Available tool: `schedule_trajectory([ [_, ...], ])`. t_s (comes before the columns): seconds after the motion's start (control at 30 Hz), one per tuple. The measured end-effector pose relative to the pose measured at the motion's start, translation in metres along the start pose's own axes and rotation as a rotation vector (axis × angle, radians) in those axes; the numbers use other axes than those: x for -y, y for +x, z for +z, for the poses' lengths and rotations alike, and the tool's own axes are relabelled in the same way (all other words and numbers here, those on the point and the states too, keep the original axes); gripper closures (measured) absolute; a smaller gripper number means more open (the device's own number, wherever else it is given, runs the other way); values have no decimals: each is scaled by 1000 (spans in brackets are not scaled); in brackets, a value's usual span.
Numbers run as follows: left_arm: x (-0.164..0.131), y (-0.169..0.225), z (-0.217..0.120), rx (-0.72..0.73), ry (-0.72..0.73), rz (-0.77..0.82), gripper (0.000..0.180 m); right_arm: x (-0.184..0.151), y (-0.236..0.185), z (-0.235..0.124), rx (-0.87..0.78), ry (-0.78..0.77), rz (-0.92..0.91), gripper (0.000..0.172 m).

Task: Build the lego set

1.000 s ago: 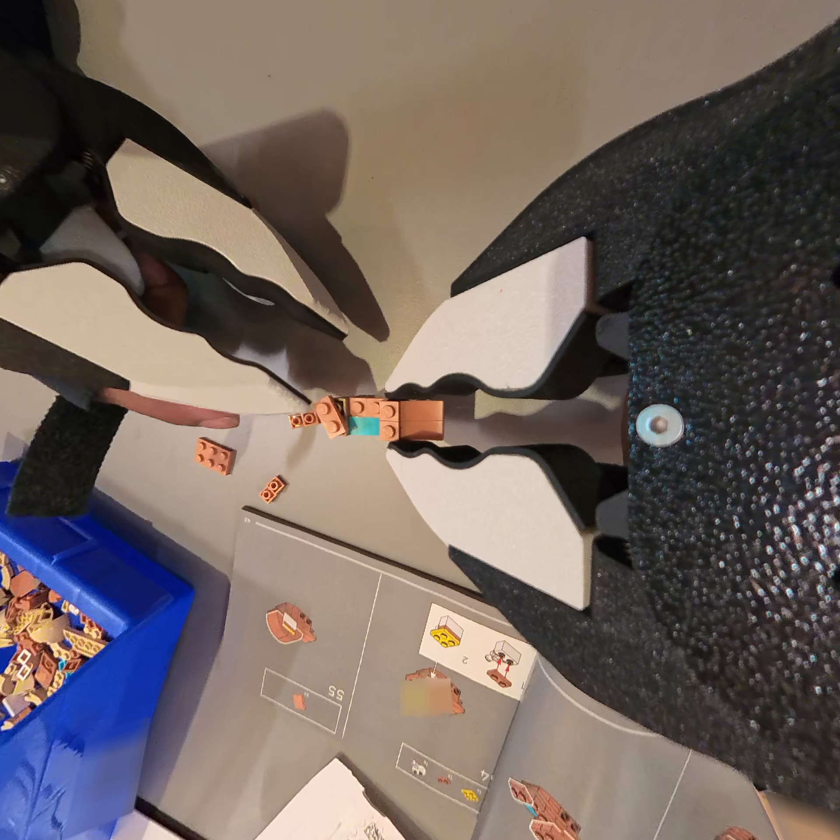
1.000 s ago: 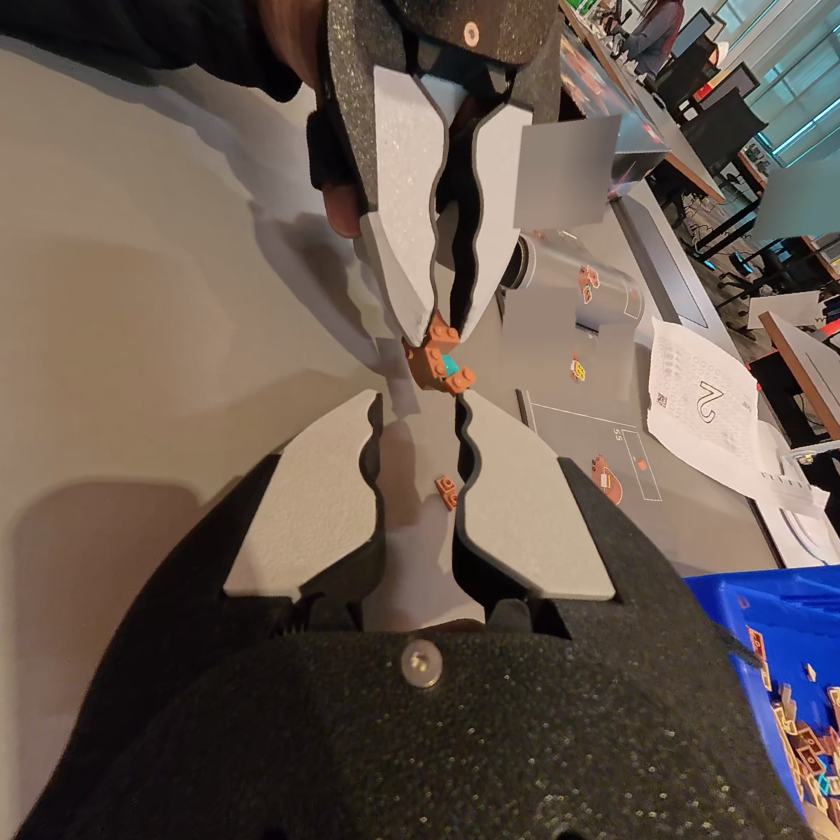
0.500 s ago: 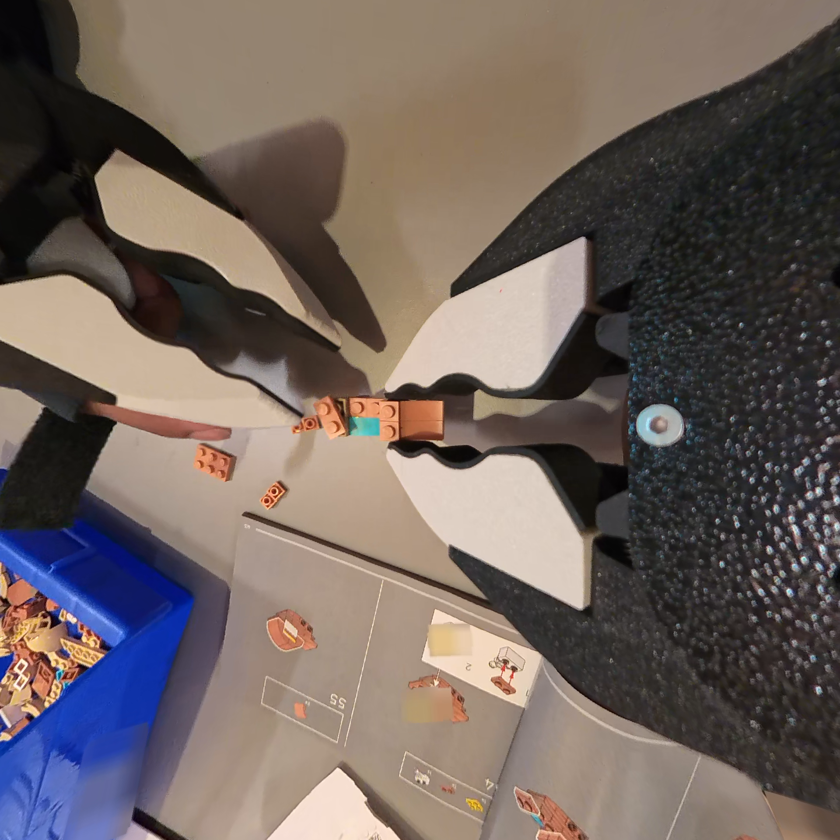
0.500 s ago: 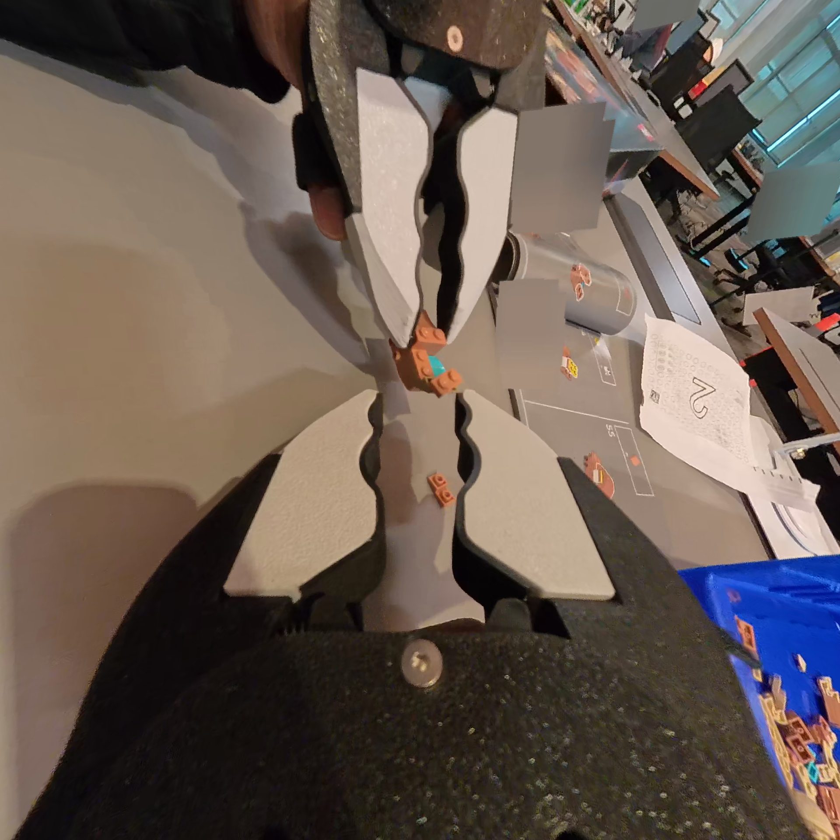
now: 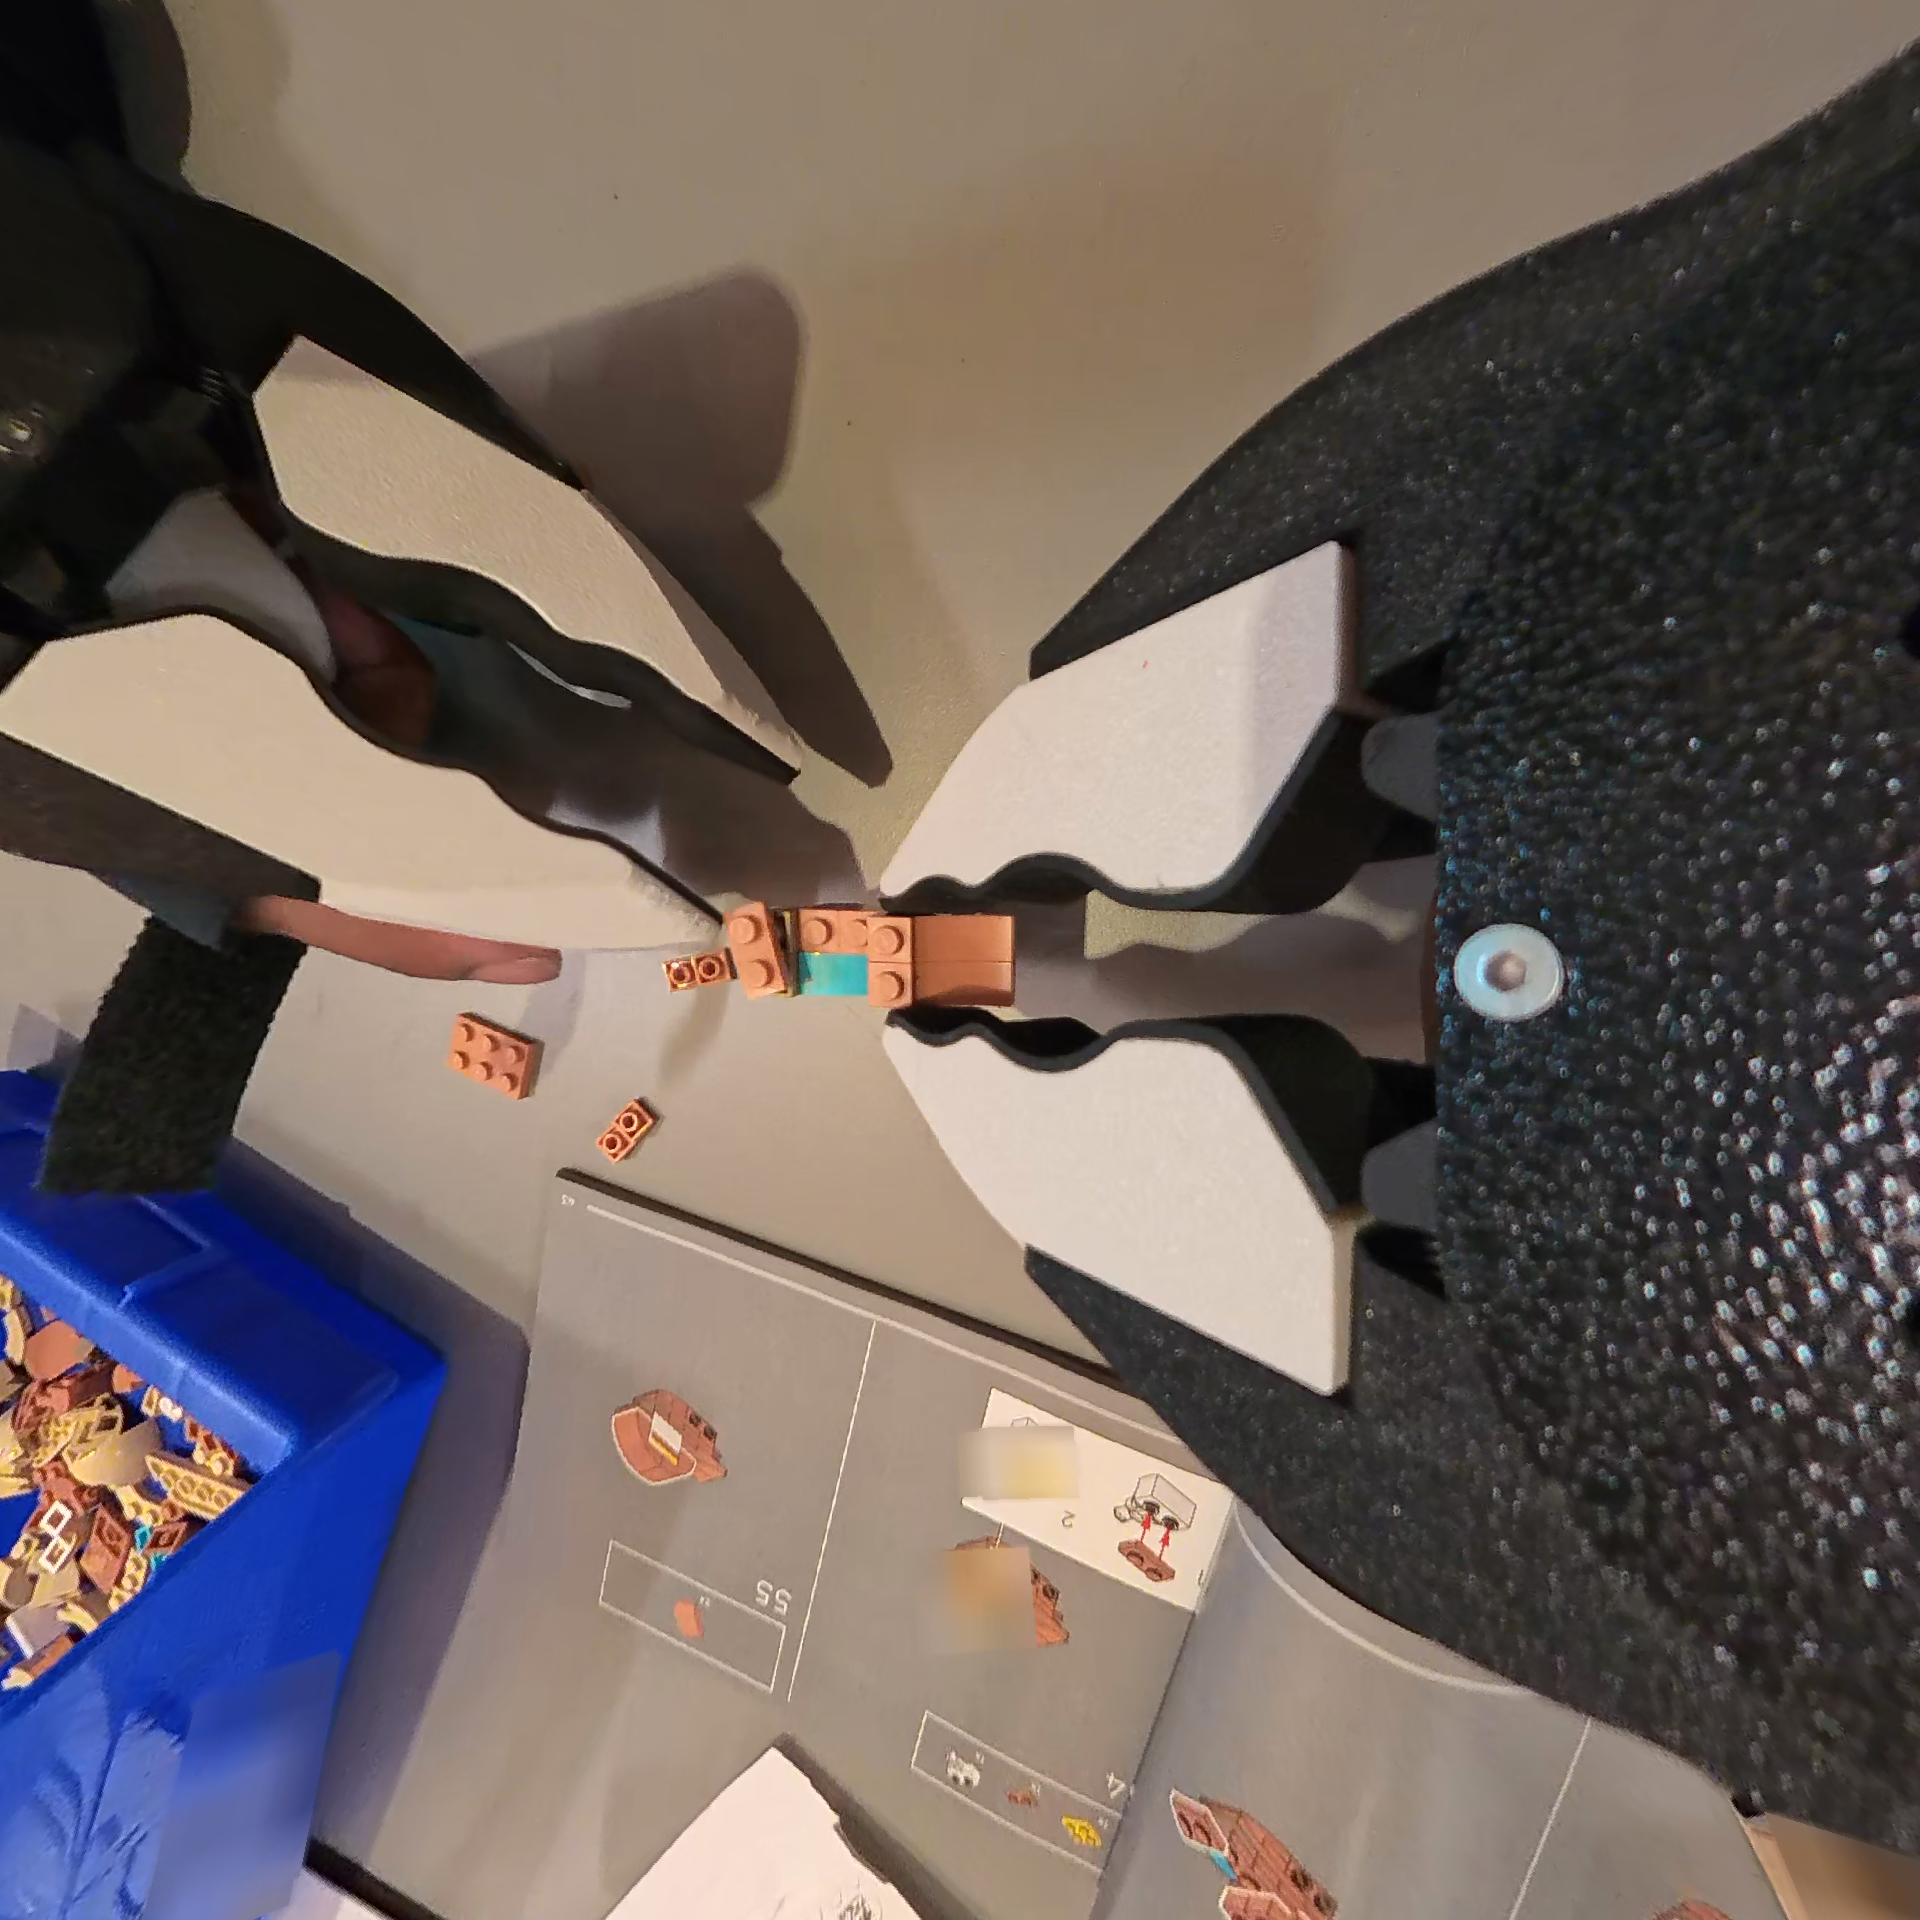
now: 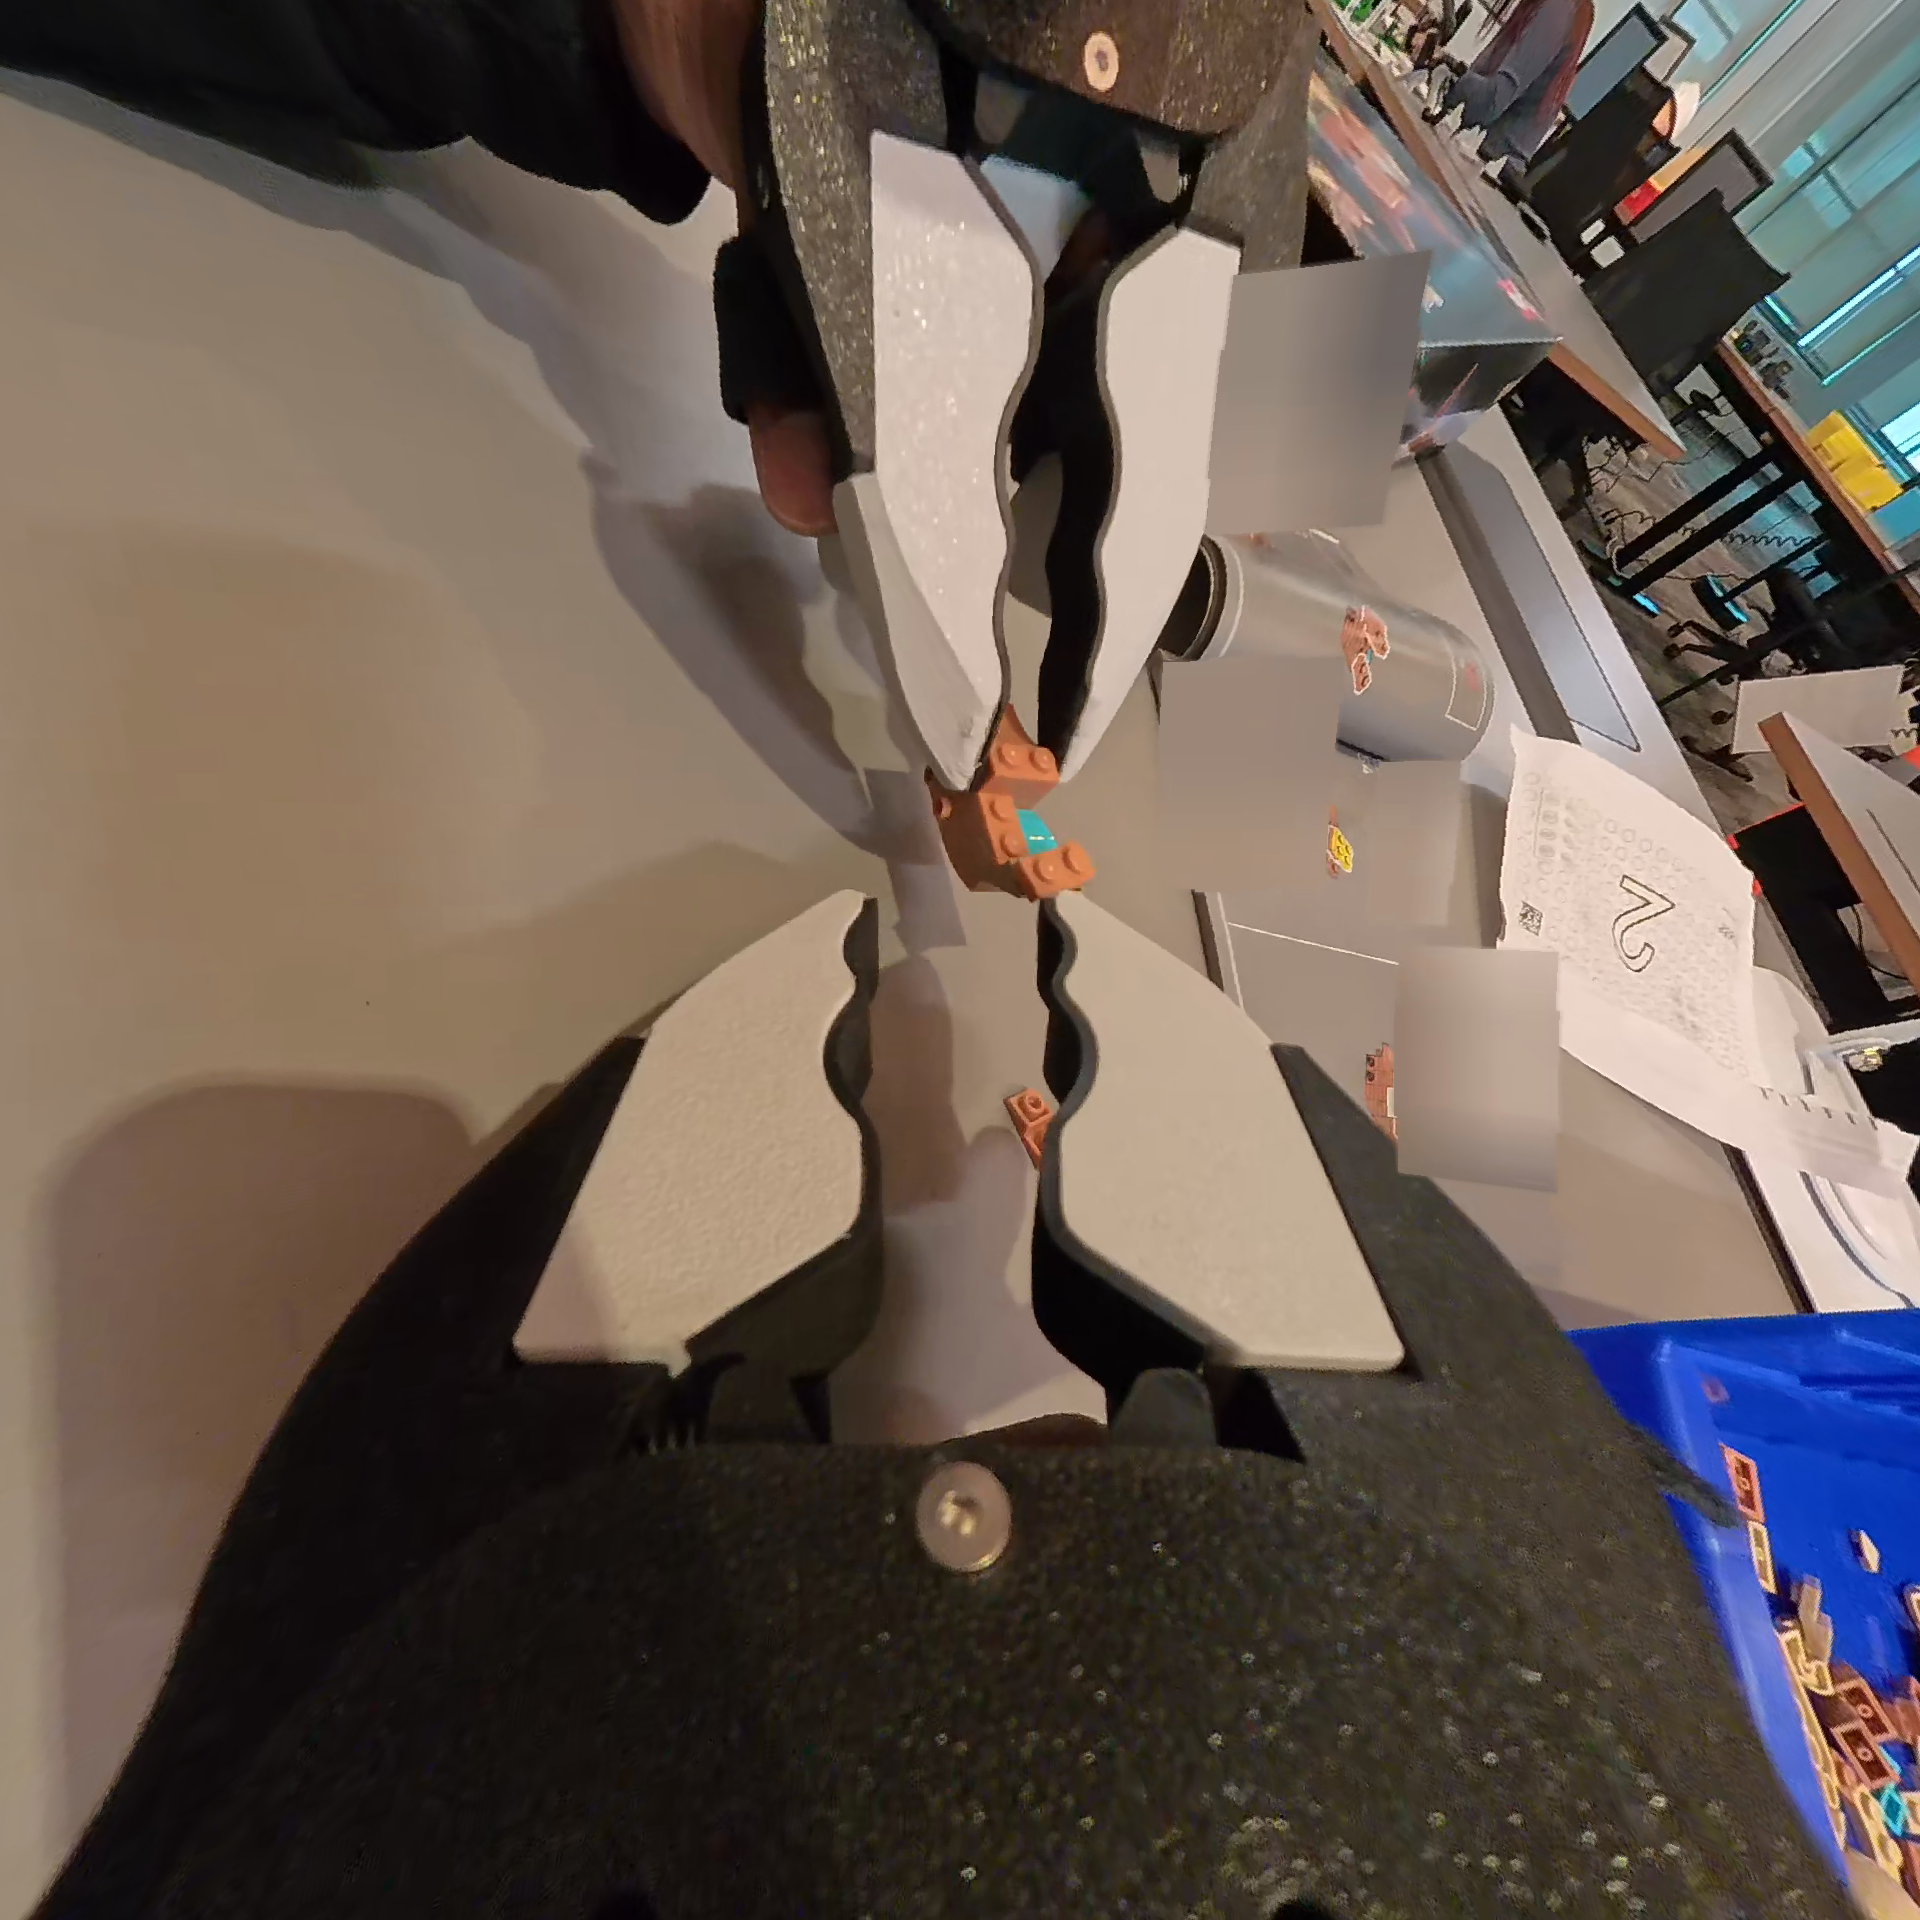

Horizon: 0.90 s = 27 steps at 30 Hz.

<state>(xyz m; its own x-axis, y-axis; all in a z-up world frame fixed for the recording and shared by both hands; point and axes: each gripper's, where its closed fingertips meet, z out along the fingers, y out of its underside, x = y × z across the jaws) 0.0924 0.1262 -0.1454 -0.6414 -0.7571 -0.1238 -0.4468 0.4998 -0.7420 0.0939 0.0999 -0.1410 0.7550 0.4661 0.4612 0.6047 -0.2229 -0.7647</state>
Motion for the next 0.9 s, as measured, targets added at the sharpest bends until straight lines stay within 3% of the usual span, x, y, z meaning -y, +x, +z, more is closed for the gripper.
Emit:
schedule_trajectory([
  [0.43, 0, 1, -1, -8, -5, -4, 164, -1, 1, -1, -21, 1, -46, 143],
  [0.63, -1, -2, -7, -21, -11, -47, 164, 3, 18, -4, -152, 29, -327, 140],
  [0.9, -4, -11, -21, -4, -20, -100, 164, 29, 24, 5, -178, 95, -569, 139],
])
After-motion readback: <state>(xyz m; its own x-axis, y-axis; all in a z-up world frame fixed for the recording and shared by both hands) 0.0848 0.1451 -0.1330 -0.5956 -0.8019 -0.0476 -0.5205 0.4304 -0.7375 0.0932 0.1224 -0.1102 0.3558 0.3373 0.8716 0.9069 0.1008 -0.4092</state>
